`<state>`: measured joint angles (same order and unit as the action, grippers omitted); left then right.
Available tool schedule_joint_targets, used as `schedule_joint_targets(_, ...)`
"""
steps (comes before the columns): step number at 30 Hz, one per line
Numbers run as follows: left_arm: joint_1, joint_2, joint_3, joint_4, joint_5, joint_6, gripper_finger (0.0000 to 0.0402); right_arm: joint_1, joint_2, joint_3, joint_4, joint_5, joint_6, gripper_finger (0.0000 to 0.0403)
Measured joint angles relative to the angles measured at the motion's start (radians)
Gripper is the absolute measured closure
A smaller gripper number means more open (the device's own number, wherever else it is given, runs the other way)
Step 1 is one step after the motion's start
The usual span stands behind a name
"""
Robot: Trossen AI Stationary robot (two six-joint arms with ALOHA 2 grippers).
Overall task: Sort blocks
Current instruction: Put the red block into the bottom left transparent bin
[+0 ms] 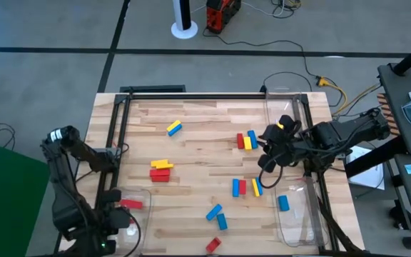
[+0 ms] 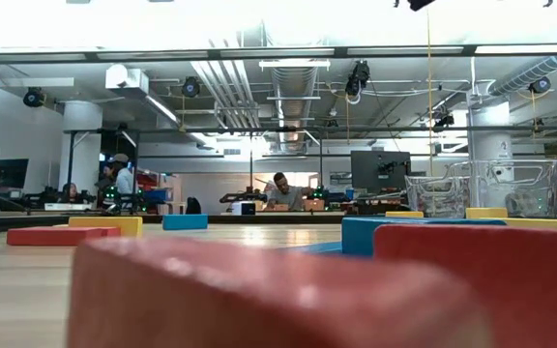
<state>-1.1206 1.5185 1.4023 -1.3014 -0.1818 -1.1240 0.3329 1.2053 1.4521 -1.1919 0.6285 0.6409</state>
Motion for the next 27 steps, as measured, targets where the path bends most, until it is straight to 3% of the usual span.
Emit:
schedule_joint_targets(6, 0.0, -0.079, -0.232, 0.226, 0.005, 0.022, 0.0361, -0.011, 0.0, 0.0, 0.0, 0.0, 0.034, 0.0313)
schedule_joint_targets(11, 0.0, -0.127, -0.342, 0.27, 0.008, 0.016, 0.036, -0.011, 0.0, 0.0, 0.0, -0.001, 0.071, 0.0313)
schedule_joint_targets(17, 0.001, -0.153, -0.389, 0.271, 0.008, 0.016, 0.0354, -0.011, 0.0, 0.0, 0.0, -0.003, 0.102, 0.0324)
schedule_joint_targets(27, 0.002, -0.151, -0.372, 0.237, 0.008, 0.0, 0.0298, -0.011, 0.0, 0.0, 0.001, -0.007, 0.112, 0.031)
